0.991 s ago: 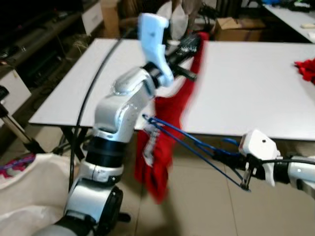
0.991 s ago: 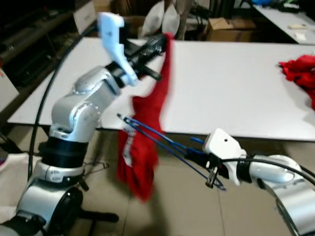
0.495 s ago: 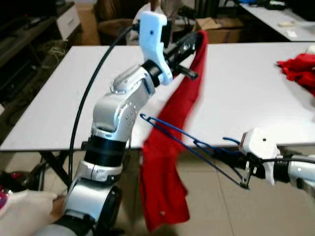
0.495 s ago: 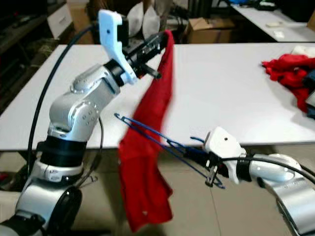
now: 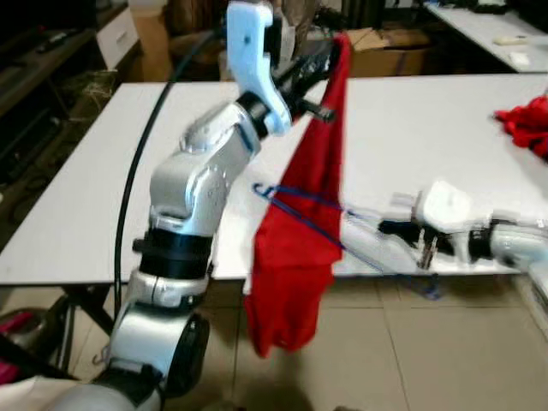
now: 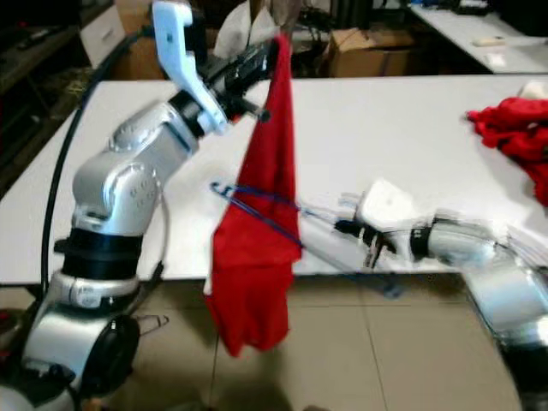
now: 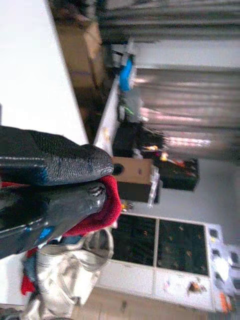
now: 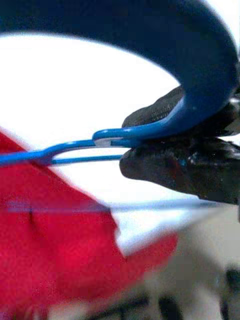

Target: Hang hanger

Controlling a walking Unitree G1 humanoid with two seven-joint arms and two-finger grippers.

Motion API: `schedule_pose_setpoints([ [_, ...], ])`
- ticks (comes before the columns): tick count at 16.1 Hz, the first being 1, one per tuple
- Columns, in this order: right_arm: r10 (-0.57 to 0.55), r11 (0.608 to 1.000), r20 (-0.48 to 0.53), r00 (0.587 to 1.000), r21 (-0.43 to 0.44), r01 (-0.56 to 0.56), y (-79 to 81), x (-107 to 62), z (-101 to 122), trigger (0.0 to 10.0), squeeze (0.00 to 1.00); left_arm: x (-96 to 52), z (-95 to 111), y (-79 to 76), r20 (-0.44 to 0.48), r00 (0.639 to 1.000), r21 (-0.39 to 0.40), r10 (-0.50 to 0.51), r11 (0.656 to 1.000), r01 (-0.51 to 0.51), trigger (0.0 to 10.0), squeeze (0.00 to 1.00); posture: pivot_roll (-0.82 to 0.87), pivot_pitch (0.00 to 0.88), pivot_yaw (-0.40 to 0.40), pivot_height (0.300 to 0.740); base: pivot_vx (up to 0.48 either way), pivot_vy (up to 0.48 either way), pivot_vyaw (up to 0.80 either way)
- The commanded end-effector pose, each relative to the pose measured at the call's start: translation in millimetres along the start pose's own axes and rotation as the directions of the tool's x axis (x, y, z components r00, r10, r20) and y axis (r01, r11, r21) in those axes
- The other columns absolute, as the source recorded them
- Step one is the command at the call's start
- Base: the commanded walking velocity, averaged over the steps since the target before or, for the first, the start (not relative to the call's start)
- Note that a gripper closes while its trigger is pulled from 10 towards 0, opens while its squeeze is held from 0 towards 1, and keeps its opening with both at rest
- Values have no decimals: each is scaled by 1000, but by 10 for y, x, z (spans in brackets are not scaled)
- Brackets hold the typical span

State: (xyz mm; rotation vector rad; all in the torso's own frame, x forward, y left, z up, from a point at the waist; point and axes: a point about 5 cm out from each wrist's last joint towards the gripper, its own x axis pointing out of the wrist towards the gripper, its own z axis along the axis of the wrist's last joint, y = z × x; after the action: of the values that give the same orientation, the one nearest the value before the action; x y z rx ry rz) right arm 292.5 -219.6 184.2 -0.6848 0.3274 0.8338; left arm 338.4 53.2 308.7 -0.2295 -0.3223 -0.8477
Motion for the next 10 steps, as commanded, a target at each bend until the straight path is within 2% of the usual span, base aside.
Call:
schedule_pose_setpoints([
  [1, -220, 972, 3, 976, -90, 219, -461, 26, 141, 10000, 0, -26, 308, 43, 110, 994, 4, 1, 1000, -1, 10000, 0, -53, 0, 5, 740, 334, 0, 0],
  [2, -319, 939, 36, 947, -124, 321, -652, 13, 254, 10000, 0, -28, 373, 39, 133, 991, -2, -1, 1000, 1, 10000, 0, -48, 0, -3, 740, 337, 0, 0],
  [3, -445, 878, 106, 889, -143, 457, -918, -44, 466, 10000, 0, -35, 464, 29, 163, 987, -5, -7, 1000, 8, 10000, 0, -43, 0, -8, 740, 337, 0, 0],
  [4, -495, 845, 146, 857, -146, 514, -1038, -84, 579, 10000, 0, -40, 503, 21, 176, 984, -3, -13, 1000, 14, 10000, 0, -42, 0, -10, 740, 337, 0, 0],
  [5, -592, 760, 226, 773, -162, 629, -1265, -207, 831, 10000, 0, -63, 589, -6, 211, 977, -2, -40, 999, 41, 10000, 0, -40, 0, -14, 740, 337, 0, 0],
  [6, -633, 714, 278, 723, -152, 684, -1358, -284, 968, 10000, 0, -72, 621, -9, 222, 974, 5, -43, 999, 43, 10000, 0, -37, 0, -18, 740, 337, 0, 0],
  [7, -665, 655, 369, 650, -131, 744, -1476, -384, 1171, 10000, 0, -91, 656, 0, 234, 972, 13, -36, 999, 34, 10000, 0, -32, 0, -27, 740, 322, 0, 0],
  [9, -661, 624, 435, 612, -136, 770, -1503, -414, 1270, 10000, 0, -125, 680, 21, 240, 970, 18, -26, 1000, 22, 10000, 0, -30, 0, -28, 740, 321, 0, 0],
  [10, -643, 621, 466, 608, -148, 770, -1476, -369, 1262, 10000, 0, -150, 692, 34, 240, 971, 20, -24, 1000, 19, 10000, 0, -31, 0, -26, 740, 311, 0, 0],
])
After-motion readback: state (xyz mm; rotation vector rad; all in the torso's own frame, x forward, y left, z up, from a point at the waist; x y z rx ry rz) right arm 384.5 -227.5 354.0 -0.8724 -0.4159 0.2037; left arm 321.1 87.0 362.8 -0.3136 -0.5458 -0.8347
